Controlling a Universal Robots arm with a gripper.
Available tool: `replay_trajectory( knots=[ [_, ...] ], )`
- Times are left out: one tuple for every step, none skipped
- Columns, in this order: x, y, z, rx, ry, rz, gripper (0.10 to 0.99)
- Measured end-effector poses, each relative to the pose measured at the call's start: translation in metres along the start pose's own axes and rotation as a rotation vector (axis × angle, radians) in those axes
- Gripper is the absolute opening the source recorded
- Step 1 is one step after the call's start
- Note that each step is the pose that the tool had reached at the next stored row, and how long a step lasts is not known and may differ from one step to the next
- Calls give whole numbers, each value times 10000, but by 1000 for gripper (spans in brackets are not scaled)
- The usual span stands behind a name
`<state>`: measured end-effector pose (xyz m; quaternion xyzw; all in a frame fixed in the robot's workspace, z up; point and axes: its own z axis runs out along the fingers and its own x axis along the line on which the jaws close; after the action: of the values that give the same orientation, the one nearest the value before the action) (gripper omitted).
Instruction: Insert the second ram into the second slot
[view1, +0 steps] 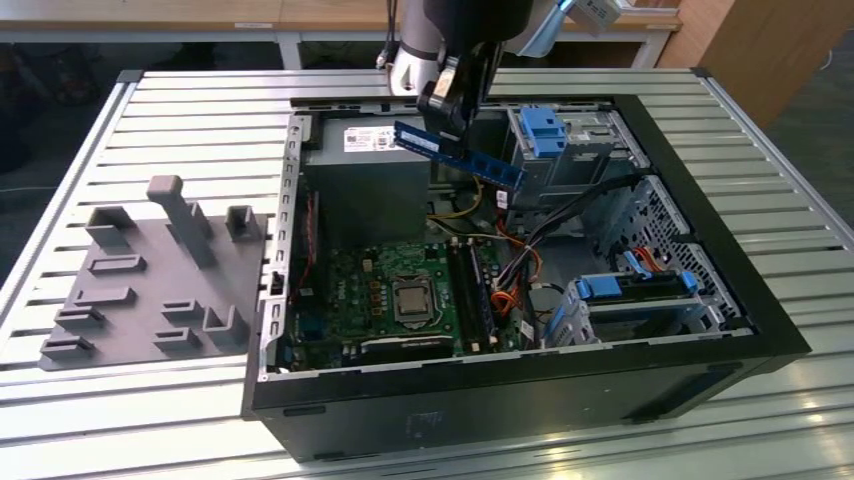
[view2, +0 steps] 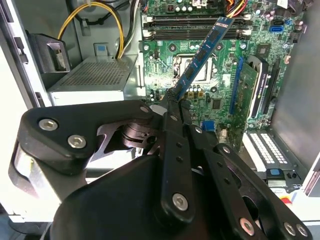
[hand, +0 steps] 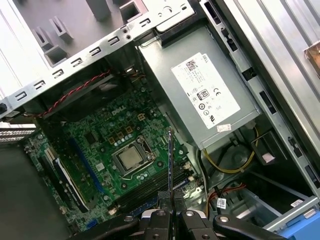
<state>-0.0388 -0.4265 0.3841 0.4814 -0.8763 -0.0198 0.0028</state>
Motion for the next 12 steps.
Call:
replay_trajectory(
  knots=[
    [0,0,0,0,-1,28,133],
    [0,0,0,1,-3,58,133],
    [0,0,0,1,-3,86,133],
    [0,0,0,2,-5,117,133],
    [0,0,0,2,-6,146,133],
    [0,0,0,2,-6,174,133],
    [0,0,0,3,-8,202,133],
    [0,0,0,3,-9,231,133],
    [0,0,0,4,-9,257,133],
    [0,0,0,4,-11,285,133],
    [0,0,0,4,-12,312,133],
    [0,0,0,5,-13,340,133]
  ],
)
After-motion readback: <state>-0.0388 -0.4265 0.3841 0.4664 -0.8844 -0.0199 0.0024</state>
